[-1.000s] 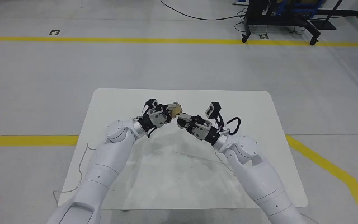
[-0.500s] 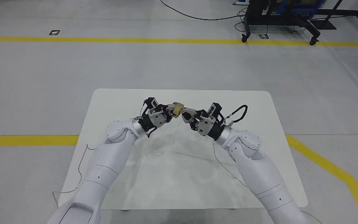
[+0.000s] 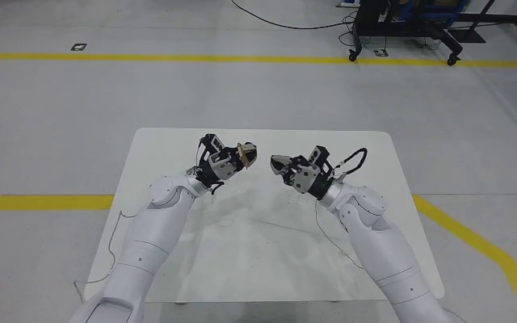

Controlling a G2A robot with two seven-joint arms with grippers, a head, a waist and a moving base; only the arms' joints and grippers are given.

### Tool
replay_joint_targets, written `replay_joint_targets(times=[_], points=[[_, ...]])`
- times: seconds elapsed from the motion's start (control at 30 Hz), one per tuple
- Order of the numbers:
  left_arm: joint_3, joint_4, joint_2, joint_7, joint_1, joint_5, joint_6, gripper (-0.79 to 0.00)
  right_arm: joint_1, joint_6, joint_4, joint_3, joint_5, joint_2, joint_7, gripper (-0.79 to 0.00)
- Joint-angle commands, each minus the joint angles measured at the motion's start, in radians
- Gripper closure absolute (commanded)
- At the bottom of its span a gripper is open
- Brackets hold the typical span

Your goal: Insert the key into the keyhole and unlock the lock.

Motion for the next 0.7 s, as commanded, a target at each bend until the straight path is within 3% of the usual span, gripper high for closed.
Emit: replay_joint_targets(times=[0.0, 0.03, 0.13, 0.17, 0.2, 0.23, 0.27, 0.47, 0.53, 0.57, 0.67], points=[[-0.011, -0.007, 0.003, 0.008, 0.005, 0.006, -0.006, 0.0, -0.013, -0.008, -0.019, 0.022, -0.005, 0.004, -0.003, -0.037], [-0.018, -0.011, 0.006, 0.015, 0.006, 0.02, -0.013, 0.0, -0.02, -0.013, -0.029, 0.035, -0.008, 0.007, -0.003, -0.003], [-0.039, -0.028, 0.018, 0.05, 0.008, 0.11, -0.041, 0.0, -0.044, -0.041, -0.07, 0.071, -0.042, 0.015, -0.004, -0.009], [-0.045, -0.037, 0.024, 0.074, 0.009, 0.169, -0.048, 0.0, -0.052, -0.052, -0.085, 0.078, -0.075, 0.019, 0.001, -0.203], [-0.05, -0.05, 0.031, 0.115, 0.009, 0.262, -0.056, 0.0, -0.055, -0.056, -0.089, 0.08, -0.085, 0.02, 0.003, -0.459], [-0.053, -0.072, 0.04, 0.157, 0.01, 0.373, -0.063, 0.0, -0.055, -0.056, -0.089, 0.08, -0.085, 0.02, 0.003, -0.785], [-0.054, -0.1, 0.046, 0.191, 0.02, 0.455, -0.06, 0.0, -0.055, -0.056, -0.089, 0.08, -0.085, 0.02, 0.003, -0.785], [-0.054, -0.1, 0.046, 0.191, 0.02, 0.455, -0.06, 0.0, -0.055, -0.056, -0.089, 0.08, -0.085, 0.02, 0.003, -0.785], [-0.041, -0.102, 0.055, 0.242, 0.025, 0.615, -0.042, 0.0, -0.055, -0.056, -0.089, 0.08, -0.085, 0.02, 0.003, -0.785], [-0.038, -0.117, 0.054, 0.263, 0.039, 0.61, -0.018, 0.0, -0.055, -0.056, -0.089, 0.08, -0.085, 0.02, 0.003, -0.785], [-0.036, -0.178, 0.056, 0.303, 0.066, 0.628, 0.026, 0.0, -0.07, -0.144, -0.111, 0.06, -0.24, 0.024, -0.039, -0.785]])
